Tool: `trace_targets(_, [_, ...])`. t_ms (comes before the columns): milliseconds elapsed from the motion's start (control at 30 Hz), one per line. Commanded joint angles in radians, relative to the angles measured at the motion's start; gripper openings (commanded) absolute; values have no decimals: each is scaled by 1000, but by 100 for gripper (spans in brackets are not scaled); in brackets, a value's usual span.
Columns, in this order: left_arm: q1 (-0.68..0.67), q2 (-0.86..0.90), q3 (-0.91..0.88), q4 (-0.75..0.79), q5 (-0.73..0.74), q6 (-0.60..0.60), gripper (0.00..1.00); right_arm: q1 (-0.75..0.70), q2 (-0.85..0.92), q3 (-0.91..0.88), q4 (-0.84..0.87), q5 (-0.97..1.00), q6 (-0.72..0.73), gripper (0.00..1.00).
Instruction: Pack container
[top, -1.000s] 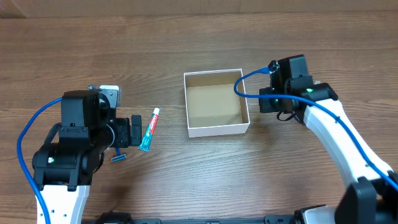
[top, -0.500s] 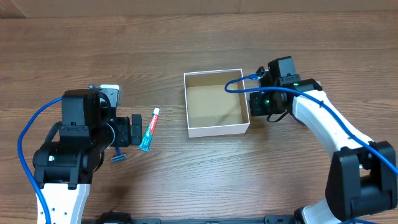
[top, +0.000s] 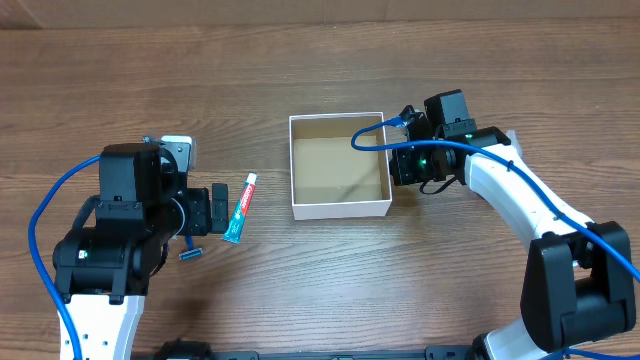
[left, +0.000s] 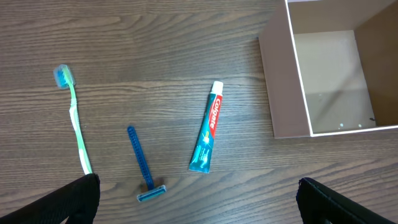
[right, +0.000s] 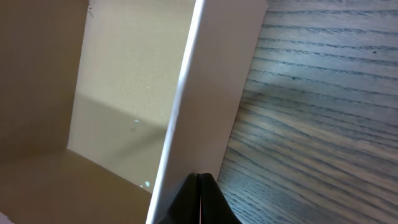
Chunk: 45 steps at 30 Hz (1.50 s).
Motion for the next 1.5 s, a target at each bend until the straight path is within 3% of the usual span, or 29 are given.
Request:
trace_targets(0, [-4, 6, 23, 1, 18, -18, 100, 4, -2, 27, 11, -42, -11, 4])
trace_targets(133, [-4, 6, 23, 1, 18, -18, 100, 2, -3, 27, 14, -8, 3, 4])
trace_targets(300, [-4, 6, 23, 2, 18, -18, 100, 2, -39, 60, -25, 227, 81, 5])
trace_targets(500, [-4, 6, 23, 8, 18, -18, 100, -8, -185, 260, -192, 415, 125, 11])
trace_targets(533, [-4, 6, 23, 8, 18, -18, 100, -20, -222, 303, -214, 415, 125, 24])
trace_targets(567, [-4, 6, 23, 8, 18, -18, 100, -32, -249, 332, -229, 415, 125, 56])
trace_targets(600, [-4, 6, 23, 8, 18, -18, 100, -50, -280, 355, -245, 415, 124, 81])
trace_targets(667, [-4, 6, 23, 8, 18, -18, 100, -100, -344, 367, -273, 415, 121, 100])
trace_targets(833, [-4, 6, 23, 10, 18, -18, 100, -303, -380, 338, -421, 407, 88, 100])
trace_targets(967, [-4, 8, 23, 16, 18, -18, 100, -403, -349, 212, -349, 358, 55, 100])
trace_targets(1200, [-4, 8, 23, 18, 18, -18, 100, -417, -215, 128, -253, 359, -87, 100])
trace_targets(1467, [-4, 9, 23, 26, 18, -18, 100, -417, -117, 123, -267, 346, -90, 100])
